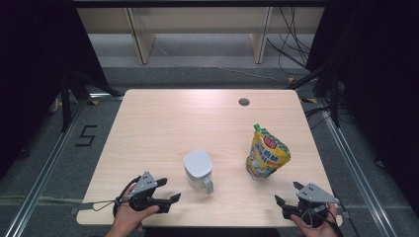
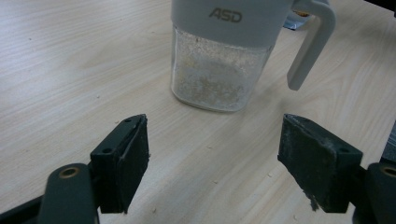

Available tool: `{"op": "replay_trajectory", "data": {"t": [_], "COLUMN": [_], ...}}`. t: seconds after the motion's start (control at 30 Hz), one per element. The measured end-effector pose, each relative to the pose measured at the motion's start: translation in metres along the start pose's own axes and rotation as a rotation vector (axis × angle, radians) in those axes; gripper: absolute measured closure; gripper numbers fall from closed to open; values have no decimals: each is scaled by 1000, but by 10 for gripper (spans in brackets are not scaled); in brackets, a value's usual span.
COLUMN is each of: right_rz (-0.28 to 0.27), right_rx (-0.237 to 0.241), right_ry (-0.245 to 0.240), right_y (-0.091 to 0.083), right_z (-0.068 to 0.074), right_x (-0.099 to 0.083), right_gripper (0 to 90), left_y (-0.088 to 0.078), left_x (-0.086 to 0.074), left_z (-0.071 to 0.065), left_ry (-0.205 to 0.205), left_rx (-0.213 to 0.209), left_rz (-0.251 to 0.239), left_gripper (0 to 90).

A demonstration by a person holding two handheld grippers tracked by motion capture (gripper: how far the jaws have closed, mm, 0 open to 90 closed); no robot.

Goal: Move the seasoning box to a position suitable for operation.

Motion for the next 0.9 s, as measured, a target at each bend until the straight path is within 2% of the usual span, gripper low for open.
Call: {"op": "replay_trajectory", "data": {"t": [0.07, 0.23, 0.27, 0.3, 0.37, 0.4, 0.47, 0.57, 0.67, 0.77, 0.83, 0.87, 0.9], "right_rz": [0, 11, 26, 8, 5, 18, 8, 4, 6, 6, 5, 10, 24], "right_rx": [-2, 3, 31, 4, 11, 18, 6, 5, 10, 13, 8, 9, 15], "right_ry": [-1, -2, 17, -7, -12, -2, -15, -16, -15, -17, -16, -8, 16], "right_y": [0, 1, 2, 2, 3, 2, 2, 2, 3, 2, 2, 2, 2], "right_z": [0, 0, 2, 0, 1, 2, 1, 0, 1, 1, 1, 2, 4], "right_x": [0, -1, -1, -1, 0, -1, 0, -1, -1, 0, 0, -1, -1], "right_gripper": [227, 227, 227, 227, 227, 227, 227, 231, 230, 248, 250, 250, 250], "left_y": [0, 3, 3, 5, 6, 7, 7, 8, 10, 15, 18, 19, 21], "left_x": [1, 3, 4, 4, 4, 4, 6, 8, 10, 13, 17, 18, 20], "left_z": [-2, -7, -9, -11, -13, -14, -14, -16, -17, -21, -24, -27, -28], "left_ry": [-2, 27, 9, 13, 46, 37, 66, 43, 26, 34, 57, 50, 70], "left_rx": [-4, -30, -32, -39, -52, -53, -53, -63, -79, -93, -112, -115, -137], "left_rz": [5, -9, -1, -5, 9, 11, 16, -12, -3, -16, -25, -33, -38], "left_gripper": [248, 301, 310, 311, 324, 328, 336, 358, 372, 398, 416, 433, 450]}}
Point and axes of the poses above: each handheld gripper's, and its own axes: y roughly forward along the jaws, x roughly out of its top, z roughly to its left, the point moved 1 cm from there along y, roughly forward along the jaws, and after that the axes turned 8 degrees about -x, right-handed, at the moved point
